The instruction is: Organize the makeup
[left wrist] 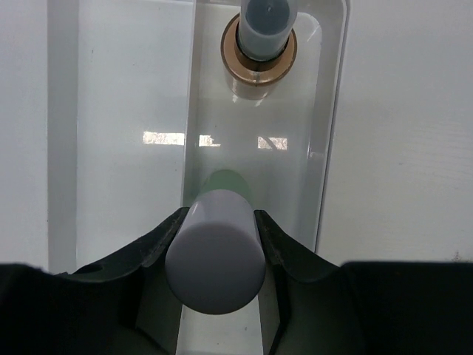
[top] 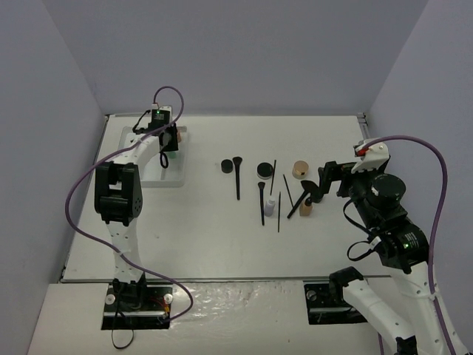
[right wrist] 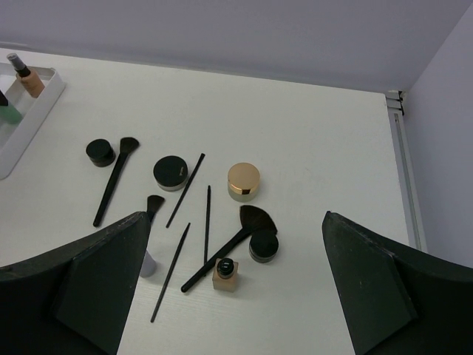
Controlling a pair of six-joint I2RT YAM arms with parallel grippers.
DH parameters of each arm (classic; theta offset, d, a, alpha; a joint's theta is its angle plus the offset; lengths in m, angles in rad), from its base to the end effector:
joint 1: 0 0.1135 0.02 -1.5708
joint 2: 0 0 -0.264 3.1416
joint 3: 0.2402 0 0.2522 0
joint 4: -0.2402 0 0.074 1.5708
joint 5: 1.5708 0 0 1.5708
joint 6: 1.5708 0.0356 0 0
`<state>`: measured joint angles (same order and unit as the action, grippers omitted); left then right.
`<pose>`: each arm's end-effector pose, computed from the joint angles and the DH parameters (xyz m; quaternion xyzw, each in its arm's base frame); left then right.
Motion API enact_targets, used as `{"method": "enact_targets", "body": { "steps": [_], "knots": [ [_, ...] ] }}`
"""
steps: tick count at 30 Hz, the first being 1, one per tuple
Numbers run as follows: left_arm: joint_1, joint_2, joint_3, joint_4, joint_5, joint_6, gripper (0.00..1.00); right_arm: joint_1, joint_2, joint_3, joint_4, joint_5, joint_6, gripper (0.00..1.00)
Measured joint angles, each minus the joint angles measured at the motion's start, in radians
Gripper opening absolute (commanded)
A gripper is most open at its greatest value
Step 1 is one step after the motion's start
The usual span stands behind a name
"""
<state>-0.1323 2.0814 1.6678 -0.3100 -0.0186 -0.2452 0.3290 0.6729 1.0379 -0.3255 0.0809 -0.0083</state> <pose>0.4755 -0.0626 0.2278 -0.0552 0.9099 -0.0688 0.4053 0.1243 0.0394 0.4258 -0.0875 0.6875 0.0873 0.7156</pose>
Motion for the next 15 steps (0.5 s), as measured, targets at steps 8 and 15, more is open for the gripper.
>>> {"method": "enact_targets", "body": {
  "steps": [8, 15],
  "knots": [
    [0.004, 0.022, 0.018, 0.057, 0.019, 0.006, 0.0, 0.0, 0.037, 0.004, 0.0, 0.018, -0.009, 1.0],
    [-0.003, 0.041, 0.021, 0.089, 0.032, 0.006, 0.13, 0.0, 0.039, 0.004, 0.001, 0.028, -0.012, 1.0]
  ]
}}
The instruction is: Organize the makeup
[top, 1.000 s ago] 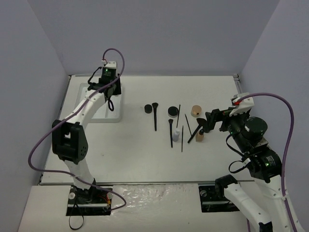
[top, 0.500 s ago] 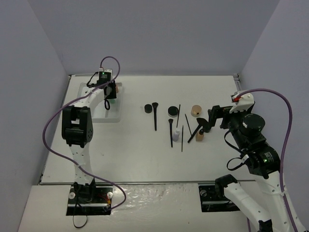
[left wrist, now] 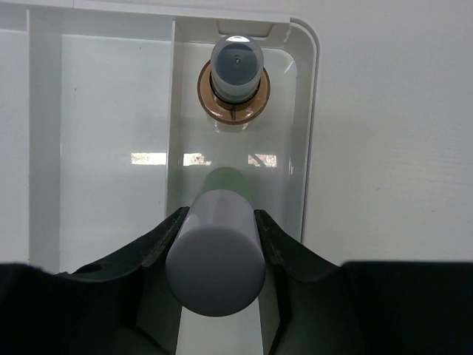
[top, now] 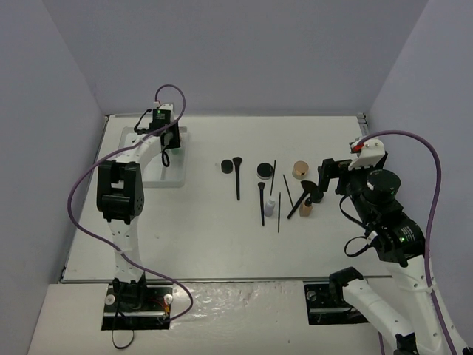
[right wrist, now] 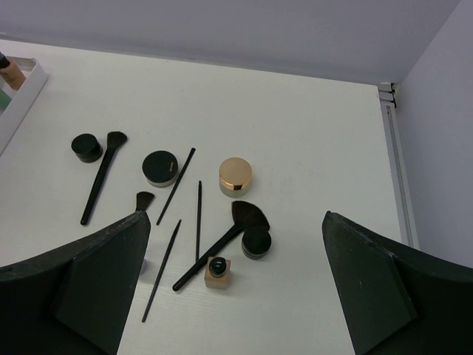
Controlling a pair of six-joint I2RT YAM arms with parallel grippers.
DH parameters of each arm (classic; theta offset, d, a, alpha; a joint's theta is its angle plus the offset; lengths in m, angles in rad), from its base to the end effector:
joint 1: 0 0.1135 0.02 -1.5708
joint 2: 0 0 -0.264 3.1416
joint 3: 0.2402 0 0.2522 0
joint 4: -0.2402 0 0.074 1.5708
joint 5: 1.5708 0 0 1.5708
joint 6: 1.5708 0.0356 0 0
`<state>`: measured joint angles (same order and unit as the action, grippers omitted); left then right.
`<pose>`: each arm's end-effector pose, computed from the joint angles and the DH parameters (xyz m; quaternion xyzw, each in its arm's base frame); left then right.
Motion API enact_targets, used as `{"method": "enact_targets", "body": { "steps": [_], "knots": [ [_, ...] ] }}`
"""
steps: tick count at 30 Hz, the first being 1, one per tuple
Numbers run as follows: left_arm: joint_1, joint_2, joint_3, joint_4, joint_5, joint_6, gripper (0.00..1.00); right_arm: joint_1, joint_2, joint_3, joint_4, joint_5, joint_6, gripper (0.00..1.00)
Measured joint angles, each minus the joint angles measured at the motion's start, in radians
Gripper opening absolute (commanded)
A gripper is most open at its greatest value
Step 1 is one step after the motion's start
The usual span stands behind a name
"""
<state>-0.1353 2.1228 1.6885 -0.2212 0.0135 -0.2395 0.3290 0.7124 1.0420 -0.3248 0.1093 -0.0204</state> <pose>0.4882 -0.0669 0.2228 -0.0437 0.8960 -0.0883 0.4330 0.1356 0.0422 0.4226 -0.0843 0.7004 0.0707 0.7053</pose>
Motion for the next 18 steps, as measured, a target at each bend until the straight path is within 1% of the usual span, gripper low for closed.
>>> {"method": "enact_targets", "body": {
  "steps": [1, 2, 5, 6, 7, 9, 12, 13, 15, 18],
  "knots": [
    [-0.002, 0.001, 0.0, 0.001, -0.002, 0.001, 0.17, 0.0, 0.0, 0.0, 0.0, 0.0, 0.0, 1.0],
    [-0.003, 0.001, 0.0, 0.002, -0.004, 0.001, 0.24, 0.0, 0.0, 0.0, 0.0, 0.0, 0.0, 1.0],
    [-0.009, 0.005, 0.005, 0.002, -0.006, 0.002, 0.39, 0.0, 0.0, 0.0, 0.0, 0.001, 0.0, 1.0],
    [-0.011, 0.005, 0.005, 0.002, -0.006, 0.002, 0.45, 0.0, 0.0, 0.0, 0.0, 0.001, 0.0, 1.0],
    [-0.012, 0.005, 0.005, 0.002, -0.006, 0.003, 0.53, 0.0, 0.0, 0.0, 0.0, 0.001, 0.0, 1.0],
    [-0.014, 0.005, 0.005, 0.001, -0.009, -0.001, 0.6, 0.0, -0.001, 0.0, 0.0, 0.001, 0.0, 1.0],
    [-0.015, 0.005, 0.004, -0.002, -0.017, -0.001, 0.73, 0.0, -0.002, 0.0, 0.0, 0.001, 0.0, 1.0],
    [-0.015, 0.005, 0.003, -0.003, -0.019, 0.0, 0.76, 0.0, -0.003, 0.0, 0.0, 0.001, 0.0, 1.0],
    [-0.016, 0.002, -0.005, -0.004, -0.021, -0.001, 0.79, 0.0, -0.005, 0.0, 0.0, 0.001, 0.0, 1.0],
    [-0.016, -0.01, -0.025, -0.012, -0.026, -0.001, 0.8, 0.0, -0.01, 0.0, 0.0, 0.0, 0.0, 1.0]
  ]
}}
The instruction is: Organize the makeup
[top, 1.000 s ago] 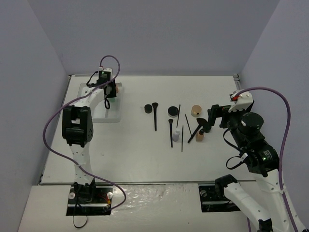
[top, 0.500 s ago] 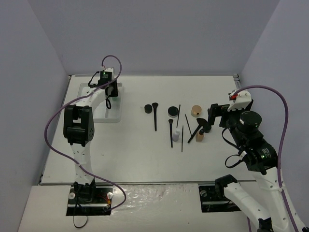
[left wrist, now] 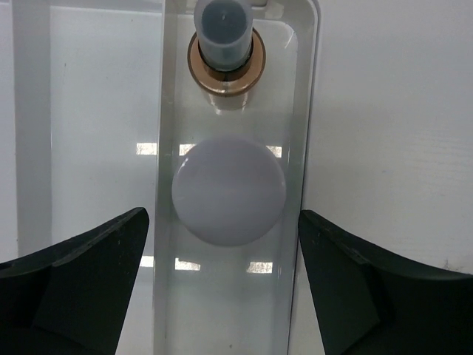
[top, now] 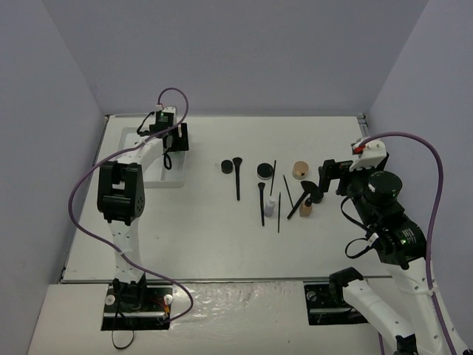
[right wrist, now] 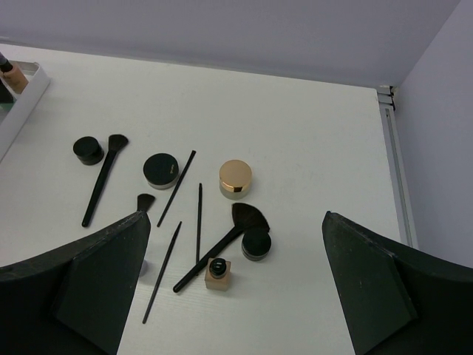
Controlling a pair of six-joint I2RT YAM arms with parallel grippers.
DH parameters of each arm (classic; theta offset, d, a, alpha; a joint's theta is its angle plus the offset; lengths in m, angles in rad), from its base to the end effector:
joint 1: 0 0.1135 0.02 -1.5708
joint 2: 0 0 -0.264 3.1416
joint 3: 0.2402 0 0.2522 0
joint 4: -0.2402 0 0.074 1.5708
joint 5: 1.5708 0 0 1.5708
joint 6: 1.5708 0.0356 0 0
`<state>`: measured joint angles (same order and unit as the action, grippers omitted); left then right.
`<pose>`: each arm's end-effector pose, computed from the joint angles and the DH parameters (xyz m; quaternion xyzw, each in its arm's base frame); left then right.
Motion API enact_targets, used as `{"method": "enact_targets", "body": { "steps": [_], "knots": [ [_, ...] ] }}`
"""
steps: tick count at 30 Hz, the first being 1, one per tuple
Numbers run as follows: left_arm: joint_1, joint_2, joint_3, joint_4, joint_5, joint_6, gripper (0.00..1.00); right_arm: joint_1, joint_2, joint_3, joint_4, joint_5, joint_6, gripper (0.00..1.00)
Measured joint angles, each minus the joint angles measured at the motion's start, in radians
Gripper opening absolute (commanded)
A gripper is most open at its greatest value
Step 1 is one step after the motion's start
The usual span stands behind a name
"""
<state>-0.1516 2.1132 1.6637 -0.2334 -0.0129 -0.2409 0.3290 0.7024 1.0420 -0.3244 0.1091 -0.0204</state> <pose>0.4825 -0.0732 0.2180 -0.0431 0.9020 -0.0780 0.4224 0.1327 0.0412 0.4239 -0.0835 0.6968 0.0715 0.7088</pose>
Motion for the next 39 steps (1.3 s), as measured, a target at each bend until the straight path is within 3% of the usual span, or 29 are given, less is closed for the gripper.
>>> {"method": "enact_targets", "body": {
  "steps": [5, 10, 16, 20, 28, 39],
  "knots": [
    [-0.01, -0.073, -0.042, -0.044, -0.012, 0.002, 0.8, 0.0, -0.011, 0.0, 0.001, -0.003, 0.0, 1.0],
    [-0.076, -0.25, -0.109, -0.087, -0.032, 0.018, 0.8, 0.0, -0.031, 0.0, 0.001, -0.013, 0.0, 1.0],
    [-0.279, -0.475, -0.247, -0.094, -0.02, 0.03, 0.8, 0.0, -0.057, 0.0, 0.003, -0.025, 0.001, 1.0],
    [-0.461, -0.536, -0.336, -0.073, -0.003, 0.029, 0.8, 0.0, -0.069, 0.0, 0.005, -0.039, 0.001, 1.0],
    [-0.745, -0.527, -0.402, -0.07, 0.013, 0.015, 0.8, 0.0, -0.077, -0.004, 0.006, -0.065, 0.001, 1.0],
    [-0.841, -0.375, -0.355, -0.023, 0.006, -0.009, 0.75, 0.0, -0.101, -0.007, 0.006, -0.073, 0.007, 1.0]
  ]
}}
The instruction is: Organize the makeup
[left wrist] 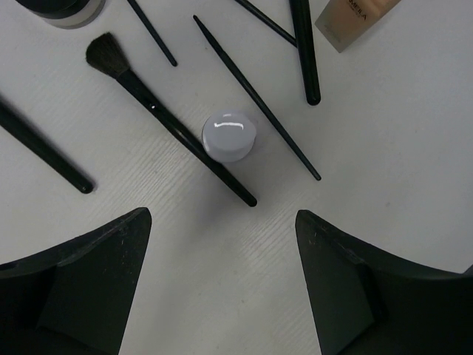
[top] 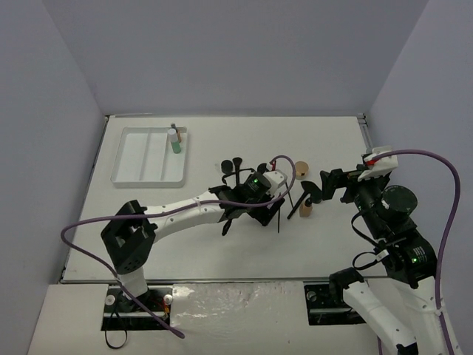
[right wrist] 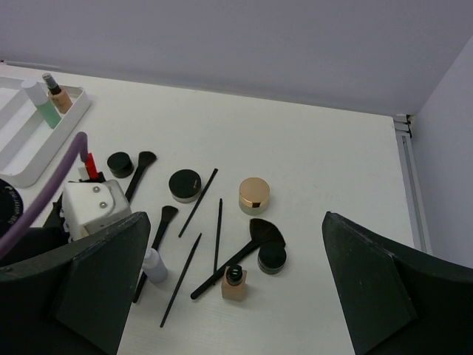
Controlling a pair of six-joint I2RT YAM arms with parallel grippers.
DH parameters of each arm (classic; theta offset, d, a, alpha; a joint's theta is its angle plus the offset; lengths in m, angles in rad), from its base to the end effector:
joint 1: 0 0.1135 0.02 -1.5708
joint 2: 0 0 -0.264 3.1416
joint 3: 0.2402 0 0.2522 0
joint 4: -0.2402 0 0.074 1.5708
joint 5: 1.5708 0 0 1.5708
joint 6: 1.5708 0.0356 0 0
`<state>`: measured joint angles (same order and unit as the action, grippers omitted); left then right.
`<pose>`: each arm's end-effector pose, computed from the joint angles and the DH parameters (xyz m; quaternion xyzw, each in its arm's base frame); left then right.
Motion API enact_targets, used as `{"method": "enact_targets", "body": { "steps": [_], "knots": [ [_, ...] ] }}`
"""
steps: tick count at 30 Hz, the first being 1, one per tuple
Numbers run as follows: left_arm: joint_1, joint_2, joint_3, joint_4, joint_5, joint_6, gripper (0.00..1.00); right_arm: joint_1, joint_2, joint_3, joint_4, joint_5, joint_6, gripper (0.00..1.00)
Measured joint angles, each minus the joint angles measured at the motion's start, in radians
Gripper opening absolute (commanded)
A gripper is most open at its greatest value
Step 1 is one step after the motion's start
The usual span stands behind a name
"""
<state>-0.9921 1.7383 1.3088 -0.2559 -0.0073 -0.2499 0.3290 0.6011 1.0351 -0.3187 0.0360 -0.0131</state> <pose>0.2171 -0.3318 0.2570 0.3262 0.8426 -0.2466 0.3503 0.1028 0.0337 0.4329 -0.1000 0.6577 0.1056 0.7391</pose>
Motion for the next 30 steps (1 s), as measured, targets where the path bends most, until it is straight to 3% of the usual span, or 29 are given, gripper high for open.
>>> {"method": "enact_targets", "body": {
  "steps": [8, 19, 25, 30],
  "knots": [
    [-0.002, 0.14, 0.112, 0.033, -0.018, 0.003, 0.67, 0.0, -0.004, 0.0, 0.0, 0.0, 0.009, 1.0],
    [-0.002, 0.202, 0.127, 0.061, -0.02, 0.001, 0.56, 0.0, -0.004, 0.0, -0.007, 0.001, 0.011, 1.0],
    [-0.002, 0.213, 0.127, 0.068, -0.019, -0.002, 0.39, 0.0, -0.004, 0.0, -0.008, 0.001, 0.011, 1.0],
    [-0.002, 0.216, 0.127, 0.07, -0.019, -0.009, 0.14, 0.0, -0.003, 0.0, -0.008, 0.001, 0.01, 1.0]
  ]
}}
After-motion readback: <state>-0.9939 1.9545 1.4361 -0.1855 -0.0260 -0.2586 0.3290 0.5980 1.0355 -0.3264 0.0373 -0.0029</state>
